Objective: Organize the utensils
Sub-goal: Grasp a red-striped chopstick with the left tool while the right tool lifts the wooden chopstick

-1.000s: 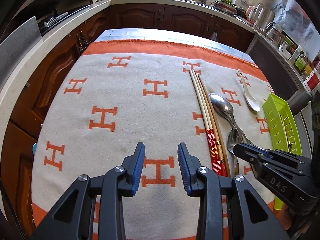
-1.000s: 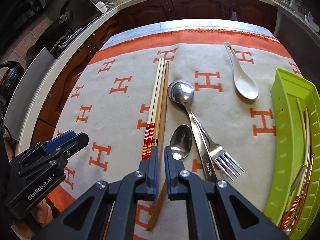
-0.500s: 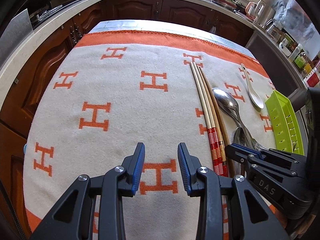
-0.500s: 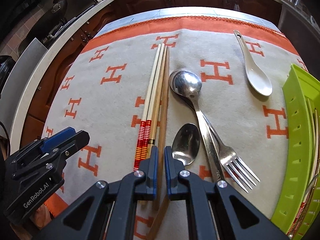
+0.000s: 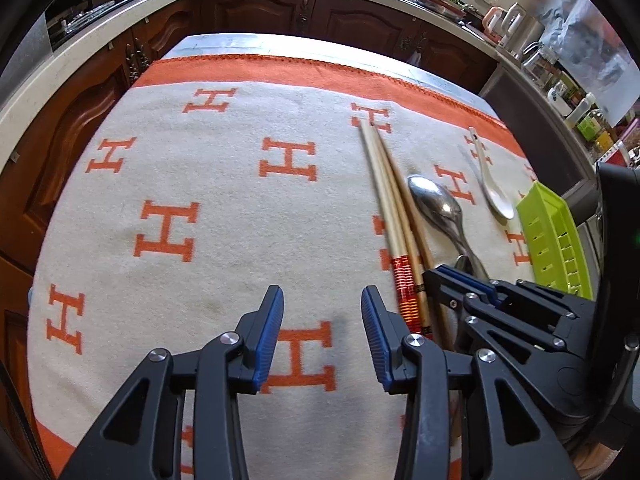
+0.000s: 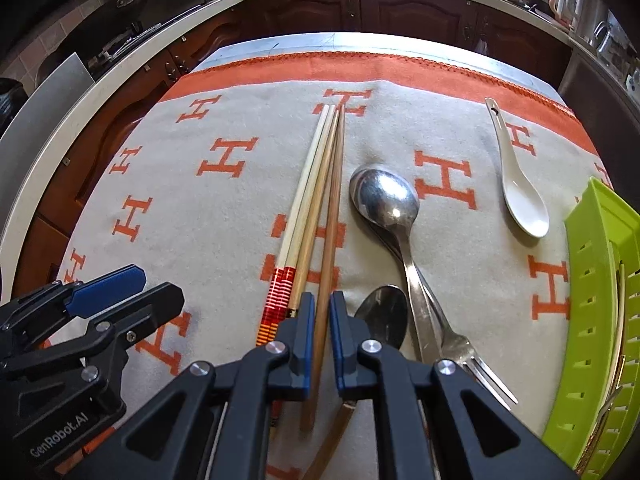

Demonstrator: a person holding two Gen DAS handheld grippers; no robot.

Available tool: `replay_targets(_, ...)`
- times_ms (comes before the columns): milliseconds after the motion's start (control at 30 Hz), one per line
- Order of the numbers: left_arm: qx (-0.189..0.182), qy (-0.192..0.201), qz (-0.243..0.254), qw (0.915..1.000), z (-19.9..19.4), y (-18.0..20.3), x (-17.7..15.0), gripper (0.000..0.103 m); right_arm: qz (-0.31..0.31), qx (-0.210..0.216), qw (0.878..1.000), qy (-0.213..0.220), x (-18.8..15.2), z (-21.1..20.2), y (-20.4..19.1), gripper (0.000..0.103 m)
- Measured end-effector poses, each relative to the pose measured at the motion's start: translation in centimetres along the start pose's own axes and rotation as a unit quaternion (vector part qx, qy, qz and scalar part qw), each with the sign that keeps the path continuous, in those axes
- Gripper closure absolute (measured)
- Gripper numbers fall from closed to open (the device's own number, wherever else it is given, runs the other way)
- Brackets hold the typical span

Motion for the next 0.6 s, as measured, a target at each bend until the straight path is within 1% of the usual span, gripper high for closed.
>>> replay_targets(133,-0.020,0.000,0.006,0.9998,0.4,1.0,0.2,0.064,0.029,0.030,0.999,0.009,-0.3,-0.3,1.1,0.097)
replay_targets(233,-0.020,0.001,0.015,0.9997,1.0,1.9,0.0,0.065,0.046,0.043,0.998,0.023,-0.8,-1.0,1.7,0.097)
replay_targets(300,-0.015,-0.002,0.022,0.9996,1.5,2.5,-0.2,0.075,0.052,0.049,0.997,0.033,-1.0,-1.7,2.0,0.097)
replay_targets(367,-0.008,-0.006,0.028,0.9996,2.0,3.0,-0.4,0.079,0.057,0.054,0.996,0.042,-1.2,-2.3,2.3,0.097)
replay_targets(500,0.013,-0.010,0.033,0.9993,2.9,3.6,-0.6,0.079,0.065,0.064,0.994,0.054,-1.6,-3.2,2.7,0.097)
replay_targets(600,0.036,-0.003,0.041,0.9985,3.3,4.2,-0.6,0.079,0.071,0.070,0.993,0.058,-2.0,-3.5,2.9,0.097)
Point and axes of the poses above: each gripper's, at about its wrist camera, not at the fingertips, and z roughly the way its jaws point, y to its right, x to its top, the point moved 1 cm from there along z, roughly the way its jaws point, and after that the axes turned 10 degrees about -z, right-handed, at the moved point
